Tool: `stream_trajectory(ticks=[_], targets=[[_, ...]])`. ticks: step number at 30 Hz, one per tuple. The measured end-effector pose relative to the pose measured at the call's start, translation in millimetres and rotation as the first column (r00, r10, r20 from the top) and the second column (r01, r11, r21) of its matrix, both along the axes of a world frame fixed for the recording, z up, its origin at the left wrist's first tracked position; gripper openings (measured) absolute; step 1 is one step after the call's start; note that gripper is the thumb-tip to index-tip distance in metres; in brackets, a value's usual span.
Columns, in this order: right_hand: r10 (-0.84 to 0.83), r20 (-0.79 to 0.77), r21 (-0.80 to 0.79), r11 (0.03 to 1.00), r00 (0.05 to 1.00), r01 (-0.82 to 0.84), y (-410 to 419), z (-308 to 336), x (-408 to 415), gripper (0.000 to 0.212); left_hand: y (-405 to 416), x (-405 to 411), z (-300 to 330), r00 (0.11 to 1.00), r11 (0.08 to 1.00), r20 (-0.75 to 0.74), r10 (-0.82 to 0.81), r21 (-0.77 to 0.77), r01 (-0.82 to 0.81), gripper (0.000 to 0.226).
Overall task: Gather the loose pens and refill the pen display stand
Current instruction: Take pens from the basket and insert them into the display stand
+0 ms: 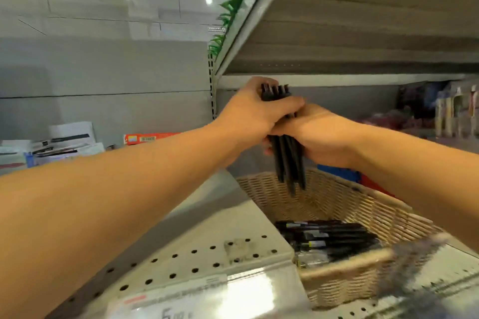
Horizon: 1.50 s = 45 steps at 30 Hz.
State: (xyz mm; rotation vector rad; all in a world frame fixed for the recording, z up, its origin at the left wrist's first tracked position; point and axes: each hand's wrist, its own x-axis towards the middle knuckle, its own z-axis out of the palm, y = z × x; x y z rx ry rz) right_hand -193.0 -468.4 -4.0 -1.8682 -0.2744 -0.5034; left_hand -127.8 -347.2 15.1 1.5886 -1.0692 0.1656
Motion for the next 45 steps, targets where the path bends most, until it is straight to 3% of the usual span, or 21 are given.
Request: stream_trajectory(ticks=[2, 4, 9, 14, 18, 23, 27, 29, 31, 33, 35, 38, 41, 43, 45], targets=[[0.033, 0.030, 0.010, 0.999, 0.999, -0.033, 40.9, -4.6, 2.7, 0.024, 32.5, -1.0, -0.4, 0.999, 0.996, -0.021, 0.032, -0.081, -0.034, 0.057], [0.067, 0.054, -0.026, 0.998, 0.996, -0.066, 74.0, -7.8, 4.3, 0.032, 61.4, -4.1, -3.4, 0.999, 0.991, -0.005, 0.036, -0.132, -0.037, 0.063], [0.088, 0.109, -0.026, 0.996, 0.990, -0.086, 117.0, -7.5, -2.0, 0.038, 97.4, -12.6, -4.1, 0.999, 0.983, -0.013, 0.031, -0.183, -0.033, 0.042], [0.029, 0.102, 0.055, 0.998, 0.994, -0.034, 127.9, -31.1, -5.6, 0.023, 103.9, -18.7, -11.8, 0.998, 0.983, -0.068, -0.017, -0.182, 0.004, 0.019], [-0.058, 0.017, 0.077, 0.995, 0.998, 0.057, 126.2, -44.0, -7.0, 0.024, 103.0, -20.2, -15.0, 0.999, 0.990, -0.046, 0.008, -0.140, -0.015, 0.017], [-0.021, -0.043, 0.100, 0.995, 0.999, 0.026, 131.5, -43.2, -25.9, 0.020, 104.5, -32.8, -17.3, 1.000, 0.994, -0.024, 0.003, -0.114, -0.006, 0.016], [-0.097, 0.003, 0.173, 0.980, 0.995, 0.095, 147.6, -46.4, -53.7, 0.018, 114.7, -66.7, -25.7, 0.998, 0.993, -0.010, 0.070, -0.097, -0.070, 0.041], [-0.112, 0.061, 0.182, 0.978, 0.992, 0.100, 157.7, -50.0, -71.2, 0.017, 125.6, -91.1, -33.3, 0.996, 0.978, -0.006, 0.087, -0.191, -0.087, 0.052], [-0.002, 0.088, 0.290, 0.957, 0.996, -0.023, 167.9, -61.1, -93.3, 0.016, 141.3, -122.1, -48.5, 0.998, 0.940, -0.027, 0.059, -0.336, -0.064, 0.058], [0.186, 0.112, 0.458, 0.862, 0.976, -0.217, 179.6, -86.3, -118.3, 0.019, 159.8, -155.7, -76.7, 0.997, 0.875, -0.076, 0.001, -0.482, -0.037, 0.052], [0.385, 0.135, 0.614, 0.691, 0.913, -0.382, 195.3, -127.9, -143.9, 0.017, 178.4, -189.8, -123.5, 0.990, 0.797, -0.123, -0.072, -0.603, -0.017, 0.033], [0.552, 0.082, 0.833, 0.419, 0.830, -0.361, 215.0, -195.5, -181.9, 0.013, 194.3, -251.4, -209.4, 0.958, 0.674, -0.287, 0.000, -0.708, -0.212, 0.020], [0.716, -0.032, 0.932, 0.274, 0.697, -0.238, 229.9, -255.4, -209.2, 0.017, 200.4, -304.0, -276.8, 0.759, 0.495, -0.649, 0.043, -0.646, -0.581, 0.018], [0.831, -0.079, 0.964, 0.203, 0.551, -0.169, 254.3, -287.9, -226.4, 0.020, 210.0, -334.4, -300.8, 0.566, 0.364, -0.817, -0.113, -0.564, -0.742, 0.026], [0.883, -0.134, 0.980, 0.185, 0.449, -0.070, 288.2, -314.3, -250.8, 0.031, 227.4, -360.7, -317.2, 0.407, 0.232, -0.880, -0.245, -0.461, -0.856, 0.037]])
